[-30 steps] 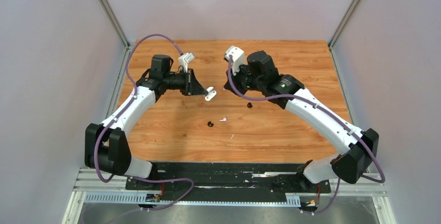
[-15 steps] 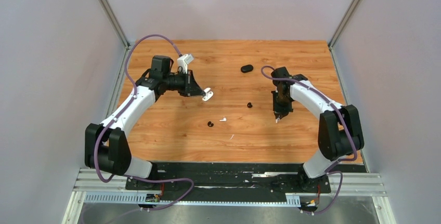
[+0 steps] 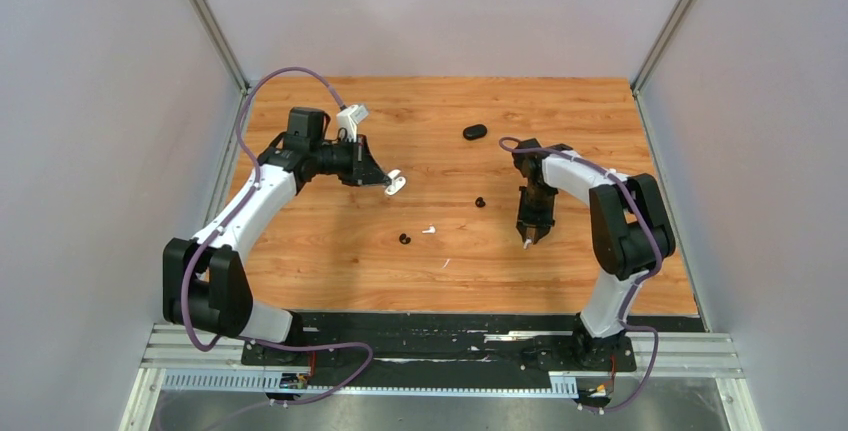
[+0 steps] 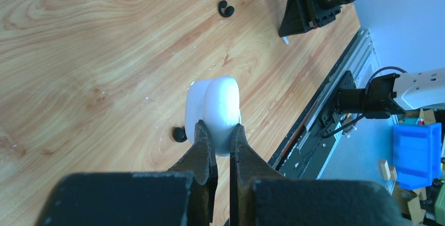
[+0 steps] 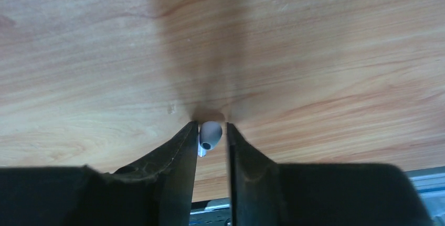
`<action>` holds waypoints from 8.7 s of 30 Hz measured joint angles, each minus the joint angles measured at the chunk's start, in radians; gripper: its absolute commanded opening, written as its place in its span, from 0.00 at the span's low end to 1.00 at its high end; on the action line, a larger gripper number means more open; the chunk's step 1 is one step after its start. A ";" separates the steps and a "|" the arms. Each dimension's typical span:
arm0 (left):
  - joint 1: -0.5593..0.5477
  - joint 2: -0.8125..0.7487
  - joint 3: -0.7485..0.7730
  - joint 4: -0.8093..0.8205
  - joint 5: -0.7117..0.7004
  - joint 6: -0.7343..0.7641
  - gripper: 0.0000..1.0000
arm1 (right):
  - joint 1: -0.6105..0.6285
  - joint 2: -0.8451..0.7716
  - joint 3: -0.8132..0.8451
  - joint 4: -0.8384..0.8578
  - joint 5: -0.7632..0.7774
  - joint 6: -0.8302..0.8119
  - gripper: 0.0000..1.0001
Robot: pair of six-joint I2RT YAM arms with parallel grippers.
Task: Insert the wireless bluetooth earbuds into the charging case
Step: Place the earbud at the center of the board, then pick up the earbud from the center of the board, then place the earbud in the charging case, then pick up the earbud from the center of the board.
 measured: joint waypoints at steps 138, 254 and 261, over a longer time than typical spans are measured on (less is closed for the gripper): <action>-0.088 0.127 0.143 0.109 0.347 -0.154 0.00 | 0.554 -0.590 -0.286 1.107 -0.224 -1.630 0.00; -0.057 0.204 0.161 0.118 0.411 -0.239 0.00 | 0.405 -0.581 0.030 0.550 -0.405 -1.218 0.47; 0.047 0.190 0.165 -0.045 0.309 -0.127 0.00 | 0.343 -0.481 0.016 0.459 -0.517 -0.959 0.35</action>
